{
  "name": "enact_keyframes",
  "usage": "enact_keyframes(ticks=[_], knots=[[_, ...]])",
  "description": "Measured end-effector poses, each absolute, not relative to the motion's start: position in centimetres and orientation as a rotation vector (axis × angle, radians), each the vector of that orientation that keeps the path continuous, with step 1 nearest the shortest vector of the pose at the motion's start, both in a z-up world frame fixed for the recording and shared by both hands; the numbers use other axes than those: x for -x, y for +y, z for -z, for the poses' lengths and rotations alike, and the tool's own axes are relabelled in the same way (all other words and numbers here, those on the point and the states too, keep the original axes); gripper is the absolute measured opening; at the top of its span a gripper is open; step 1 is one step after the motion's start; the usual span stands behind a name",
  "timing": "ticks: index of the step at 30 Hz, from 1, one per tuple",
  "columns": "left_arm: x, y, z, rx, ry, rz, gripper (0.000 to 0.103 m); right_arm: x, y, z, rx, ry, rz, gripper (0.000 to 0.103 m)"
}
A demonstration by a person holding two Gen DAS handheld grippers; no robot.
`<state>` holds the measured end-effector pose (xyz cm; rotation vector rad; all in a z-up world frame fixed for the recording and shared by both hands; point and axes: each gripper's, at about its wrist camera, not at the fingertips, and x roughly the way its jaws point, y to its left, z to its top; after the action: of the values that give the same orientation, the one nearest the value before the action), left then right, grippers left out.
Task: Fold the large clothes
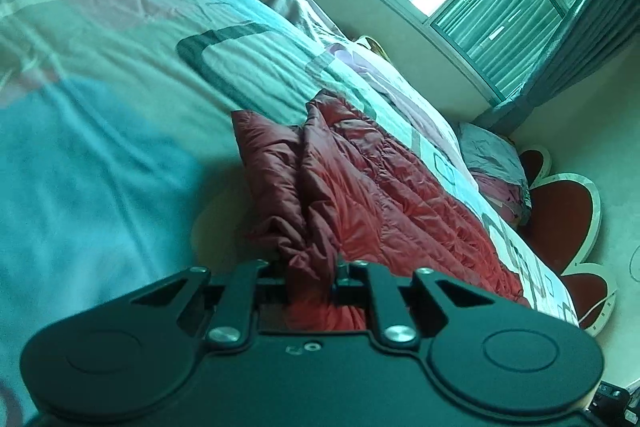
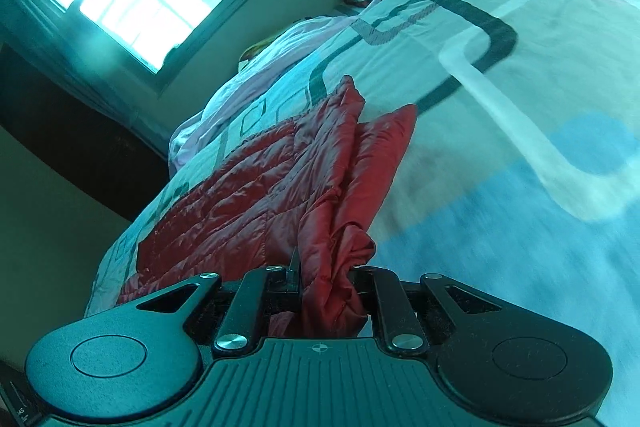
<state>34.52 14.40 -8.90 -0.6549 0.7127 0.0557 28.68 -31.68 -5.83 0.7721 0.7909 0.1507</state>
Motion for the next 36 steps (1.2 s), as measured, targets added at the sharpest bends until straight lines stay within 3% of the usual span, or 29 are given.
enact_keyframes(ticks=[27, 28, 30, 33, 34, 36], knots=[[-20.7, 14.7, 10.3, 0.698, 0.739, -0.046, 0.016, -18.9, -32.7, 6.4, -0.752, 0.828, -0.143, 0.013], [-20.8, 14.7, 10.9, 0.706, 0.749, -0.052, 0.020, -19.1, -32.8, 7.0, -0.771, 0.844, -0.136, 0.013], [-21.0, 14.6, 12.1, 0.681, 0.753, -0.089, 0.038, -19.6, -32.9, 8.4, -0.788, 0.873, -0.124, 0.017], [-20.4, 14.5, 12.4, 0.680, 0.712, -0.106, 0.047, -19.8, -33.7, 9.6, -0.841, 0.882, -0.114, 0.029], [-20.1, 14.5, 12.1, 0.684, 0.710, -0.119, 0.056, -19.8, -34.1, 9.5, -0.853, 0.882, -0.113, 0.032], [-19.2, 14.8, 11.6, 0.707, 0.701, -0.134, 0.078, -19.1, -35.1, 8.8, -0.830, 0.850, -0.059, 0.059]])
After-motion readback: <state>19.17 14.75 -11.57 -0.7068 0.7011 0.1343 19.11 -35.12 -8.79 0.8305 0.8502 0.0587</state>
